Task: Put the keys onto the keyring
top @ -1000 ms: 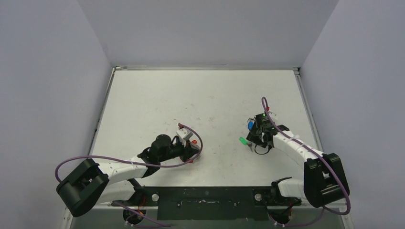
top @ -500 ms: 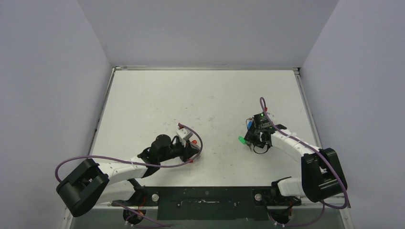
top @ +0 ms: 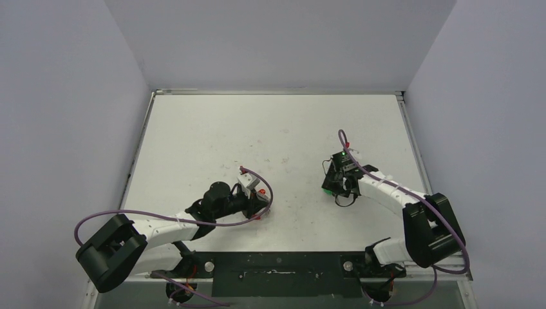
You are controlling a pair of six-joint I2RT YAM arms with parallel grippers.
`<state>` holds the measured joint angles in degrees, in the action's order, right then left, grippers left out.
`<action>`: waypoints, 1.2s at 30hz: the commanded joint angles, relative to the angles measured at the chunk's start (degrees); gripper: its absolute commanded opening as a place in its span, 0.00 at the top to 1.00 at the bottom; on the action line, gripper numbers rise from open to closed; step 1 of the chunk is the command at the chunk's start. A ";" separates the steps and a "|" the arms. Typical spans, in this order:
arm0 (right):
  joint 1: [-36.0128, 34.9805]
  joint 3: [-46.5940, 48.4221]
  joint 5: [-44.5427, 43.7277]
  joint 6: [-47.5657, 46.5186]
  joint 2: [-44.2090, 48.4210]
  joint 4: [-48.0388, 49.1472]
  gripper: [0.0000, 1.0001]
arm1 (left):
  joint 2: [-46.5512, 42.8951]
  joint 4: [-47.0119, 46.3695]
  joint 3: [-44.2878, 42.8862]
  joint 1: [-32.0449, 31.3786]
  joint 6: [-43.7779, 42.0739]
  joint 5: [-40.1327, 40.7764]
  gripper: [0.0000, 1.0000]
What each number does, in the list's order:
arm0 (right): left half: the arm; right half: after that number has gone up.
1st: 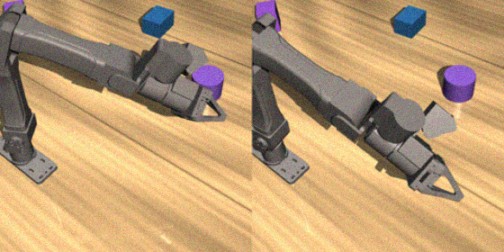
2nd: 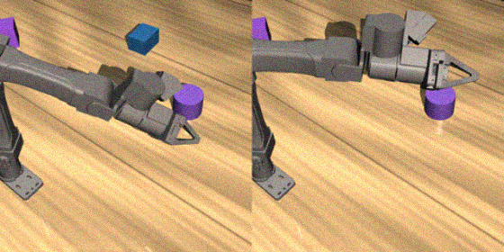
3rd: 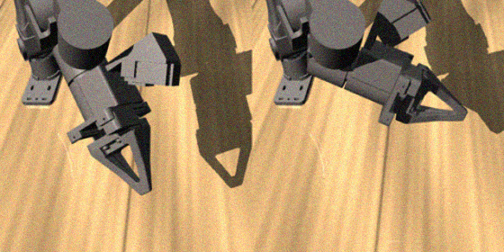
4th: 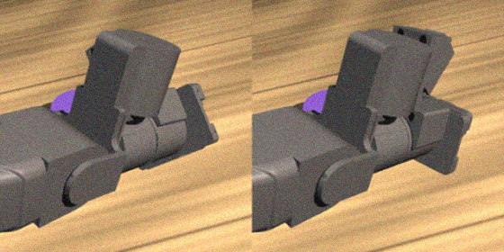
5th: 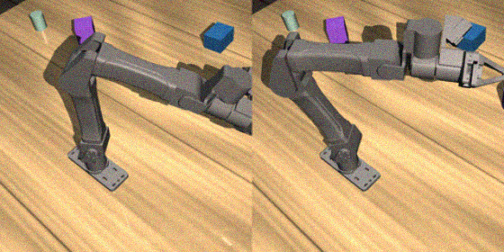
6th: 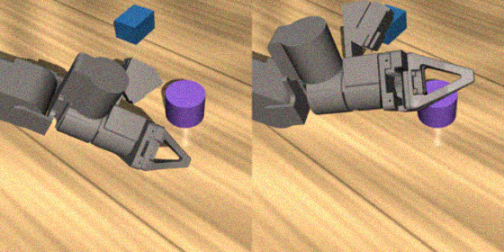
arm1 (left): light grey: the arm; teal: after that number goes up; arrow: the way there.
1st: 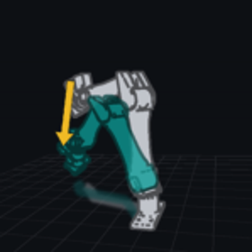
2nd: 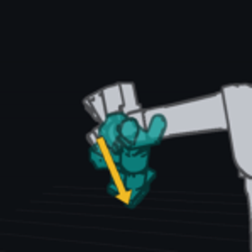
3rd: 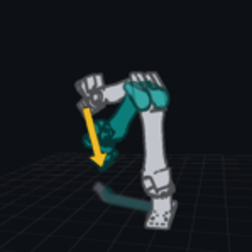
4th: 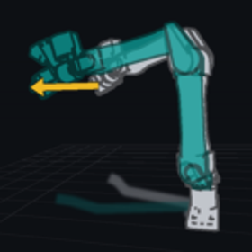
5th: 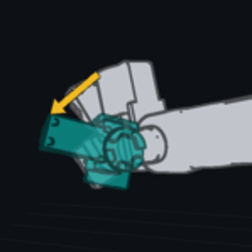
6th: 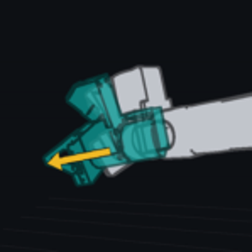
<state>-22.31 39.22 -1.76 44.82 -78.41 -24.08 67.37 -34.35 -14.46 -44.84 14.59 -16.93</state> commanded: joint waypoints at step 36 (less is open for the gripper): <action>-17.67 15.66 -2.06 -17.60 -13.17 -1.25 1.00 | -0.38 -3.72 0.31 0.33 0.19 -0.39 1.00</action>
<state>-38.24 52.21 -6.37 31.35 -91.31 -26.52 67.37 -34.57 -14.37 -44.84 14.59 -16.91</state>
